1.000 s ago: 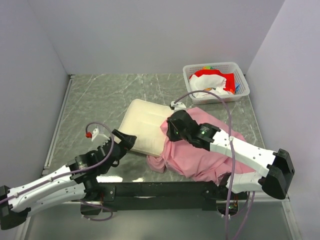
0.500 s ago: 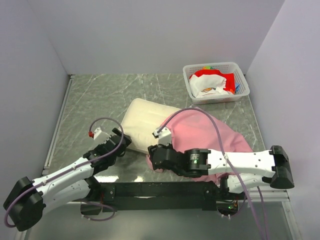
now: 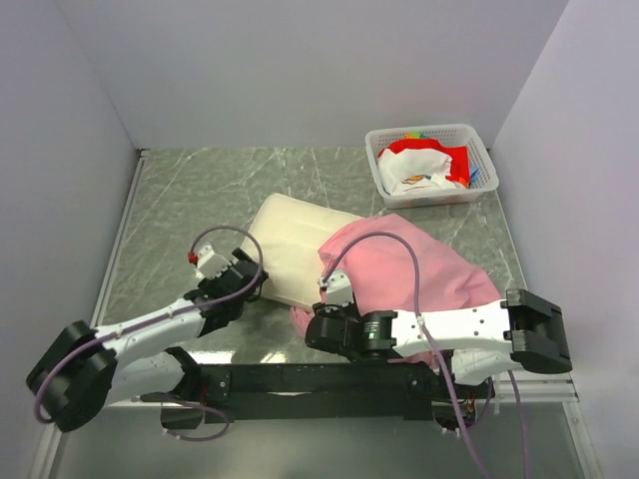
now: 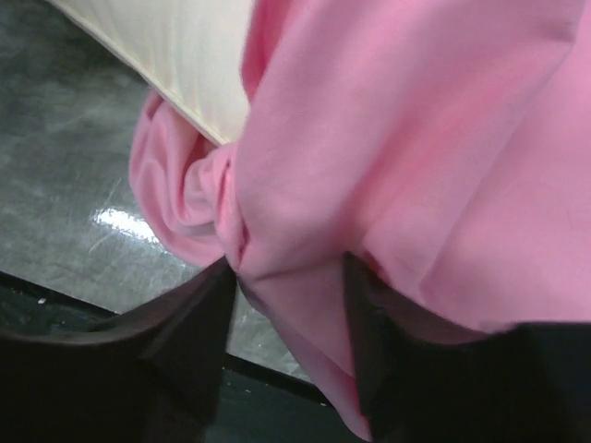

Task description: Put the pillow into the pillowcase

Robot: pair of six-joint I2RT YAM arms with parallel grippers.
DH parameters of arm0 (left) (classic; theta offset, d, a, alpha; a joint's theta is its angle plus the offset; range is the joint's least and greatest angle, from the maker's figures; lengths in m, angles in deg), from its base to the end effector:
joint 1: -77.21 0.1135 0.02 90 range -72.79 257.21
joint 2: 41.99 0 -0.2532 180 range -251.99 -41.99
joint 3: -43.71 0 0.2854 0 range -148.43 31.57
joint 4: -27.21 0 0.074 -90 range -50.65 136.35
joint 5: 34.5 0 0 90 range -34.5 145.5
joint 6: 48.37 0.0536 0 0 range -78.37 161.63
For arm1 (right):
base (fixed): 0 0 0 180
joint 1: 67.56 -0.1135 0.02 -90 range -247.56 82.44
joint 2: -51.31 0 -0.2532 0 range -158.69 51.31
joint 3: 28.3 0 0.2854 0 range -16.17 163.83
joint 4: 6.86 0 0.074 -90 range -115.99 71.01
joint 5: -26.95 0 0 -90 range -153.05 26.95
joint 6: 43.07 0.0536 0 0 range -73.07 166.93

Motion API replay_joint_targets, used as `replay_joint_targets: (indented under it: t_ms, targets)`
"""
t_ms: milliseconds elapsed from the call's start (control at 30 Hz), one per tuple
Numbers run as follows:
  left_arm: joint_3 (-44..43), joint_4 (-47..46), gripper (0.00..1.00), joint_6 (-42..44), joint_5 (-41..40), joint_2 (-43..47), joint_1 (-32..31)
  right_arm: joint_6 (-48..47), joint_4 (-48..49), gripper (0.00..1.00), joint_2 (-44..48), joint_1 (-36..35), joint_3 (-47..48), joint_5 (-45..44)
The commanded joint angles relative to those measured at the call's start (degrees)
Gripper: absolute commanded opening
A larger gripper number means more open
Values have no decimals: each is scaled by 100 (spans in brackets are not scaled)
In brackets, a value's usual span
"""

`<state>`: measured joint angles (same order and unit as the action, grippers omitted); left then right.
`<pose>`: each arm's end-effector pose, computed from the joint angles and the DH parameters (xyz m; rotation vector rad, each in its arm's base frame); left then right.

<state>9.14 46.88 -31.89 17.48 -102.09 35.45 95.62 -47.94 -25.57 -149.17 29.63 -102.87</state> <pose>0.1960 -0.1307 0.1275 -0.8877 1.9974 -0.3544 0.0763 0.2819 0.1676 -0.4373 2.2659 0.2083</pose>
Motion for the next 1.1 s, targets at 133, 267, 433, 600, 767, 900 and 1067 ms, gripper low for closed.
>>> replay_joint_targets:
  t_ms: [133, 267, 433, 600, 767, 900, 1067]
  targets:
    - [-866, -156, 1, 188, -329, -872, 414, 414, -1047, 7, 23, -14, 682, -746]
    - [-1359, 669, 1, 670, -425, -373, 20, -86, -1674, 0, 708, 83, 1509, -1002]
    - [-2490, 2347, 1, 934, -470, 866, -814, -1640, -1782, 0, 1325, 408, 3324, -854]
    - [-3793, 3378, 1, 1242, 153, 1360, -1343, -2915, -1483, 0, 983, 1820, 4761, 898]
    - [-4462, 3307, 10, 1516, 577, 808, -1326, -3085, -1025, 0, -358, 3149, 5219, 2512]
    - [-4533, 2941, 7, 1525, 1152, 192, -759, -2953, -526, 0, -968, 3598, 4564, 3338]
    - [-3330, 1524, 1, 1191, 2606, 314, 422, -3101, -93, 3, -2134, 3880, 4525, 4094]
